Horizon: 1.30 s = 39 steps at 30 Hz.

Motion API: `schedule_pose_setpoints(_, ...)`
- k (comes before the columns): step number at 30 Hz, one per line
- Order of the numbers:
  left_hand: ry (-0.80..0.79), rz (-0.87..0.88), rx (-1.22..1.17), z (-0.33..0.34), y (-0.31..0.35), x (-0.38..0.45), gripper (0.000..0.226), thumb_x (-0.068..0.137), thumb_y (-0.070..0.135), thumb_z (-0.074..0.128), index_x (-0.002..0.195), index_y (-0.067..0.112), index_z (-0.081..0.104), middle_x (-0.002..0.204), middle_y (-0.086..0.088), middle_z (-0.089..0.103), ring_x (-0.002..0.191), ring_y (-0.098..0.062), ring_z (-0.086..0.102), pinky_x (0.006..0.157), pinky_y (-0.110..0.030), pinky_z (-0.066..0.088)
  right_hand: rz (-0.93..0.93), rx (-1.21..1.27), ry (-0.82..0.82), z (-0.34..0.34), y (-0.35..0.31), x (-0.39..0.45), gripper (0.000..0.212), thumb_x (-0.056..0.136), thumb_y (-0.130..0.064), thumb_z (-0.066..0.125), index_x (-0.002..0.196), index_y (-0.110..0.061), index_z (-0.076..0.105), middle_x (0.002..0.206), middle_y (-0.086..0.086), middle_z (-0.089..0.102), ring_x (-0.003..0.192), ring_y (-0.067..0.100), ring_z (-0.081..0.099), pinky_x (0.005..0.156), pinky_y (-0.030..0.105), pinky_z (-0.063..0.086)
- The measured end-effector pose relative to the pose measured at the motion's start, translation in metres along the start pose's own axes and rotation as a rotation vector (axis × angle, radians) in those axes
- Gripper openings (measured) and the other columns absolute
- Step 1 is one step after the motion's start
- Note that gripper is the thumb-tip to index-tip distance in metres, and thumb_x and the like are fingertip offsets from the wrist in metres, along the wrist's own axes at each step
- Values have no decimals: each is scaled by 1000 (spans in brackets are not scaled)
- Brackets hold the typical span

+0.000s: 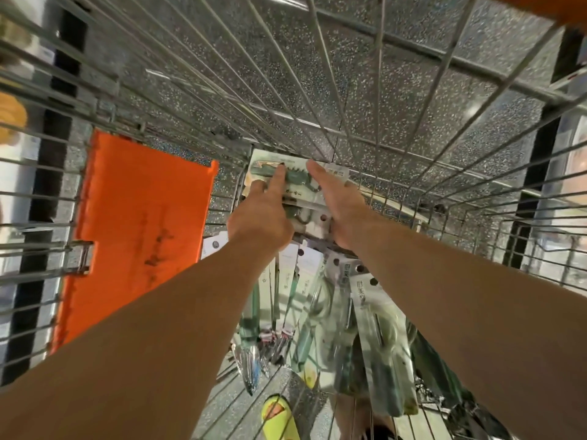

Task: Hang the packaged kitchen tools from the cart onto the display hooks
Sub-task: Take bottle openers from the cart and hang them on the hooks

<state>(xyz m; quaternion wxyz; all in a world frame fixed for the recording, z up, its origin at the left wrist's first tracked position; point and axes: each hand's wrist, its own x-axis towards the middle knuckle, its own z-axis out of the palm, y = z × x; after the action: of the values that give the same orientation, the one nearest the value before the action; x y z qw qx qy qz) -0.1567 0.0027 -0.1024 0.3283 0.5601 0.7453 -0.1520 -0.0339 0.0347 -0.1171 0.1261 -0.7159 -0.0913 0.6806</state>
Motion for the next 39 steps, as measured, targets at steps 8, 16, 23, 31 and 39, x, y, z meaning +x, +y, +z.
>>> schedule_pose_setpoints(8,35,88,2,-6,-7,-7,101,93,5,66,167,39,7,158,-7,42,125,-32,60,95,-50,59,-56,45,87,3,3,-7,90,92,-55,67,161,-18,22,159,10,40,143,35,42,117,51,35)
schedule_pose_setpoints(16,93,201,109,-11,-3,-18,89,97,18,67,167,38,15,148,-5,53,130,-30,55,105,-52,54,-29,130,199,-6,10,-19,89,91,-55,68,162,-28,21,148,8,47,130,32,52,109,48,47)
schedule_pose_setpoints(23,121,209,-416,-16,5,-20,62,108,17,51,164,26,26,113,-13,72,64,-22,65,54,-41,60,-18,173,227,-44,21,-24,76,88,-56,71,148,-21,42,113,3,56,91,22,56,98,46,49)
schedule_pose_setpoints(31,291,-231,-611,-58,-9,-22,41,113,37,37,144,18,55,114,5,56,95,-17,54,76,-27,41,-16,267,55,-65,13,-46,71,76,-41,87,136,-16,59,102,13,77,78,34,78,71,57,64)
schedule_pose_setpoints(39,-23,-108,-835,-67,-25,-21,35,105,47,51,99,17,70,100,-4,71,91,-23,65,81,-37,54,-225,-140,-278,-85,3,-67,46,98,-33,64,115,9,63,86,20,63,71,27,63,76,33,62)
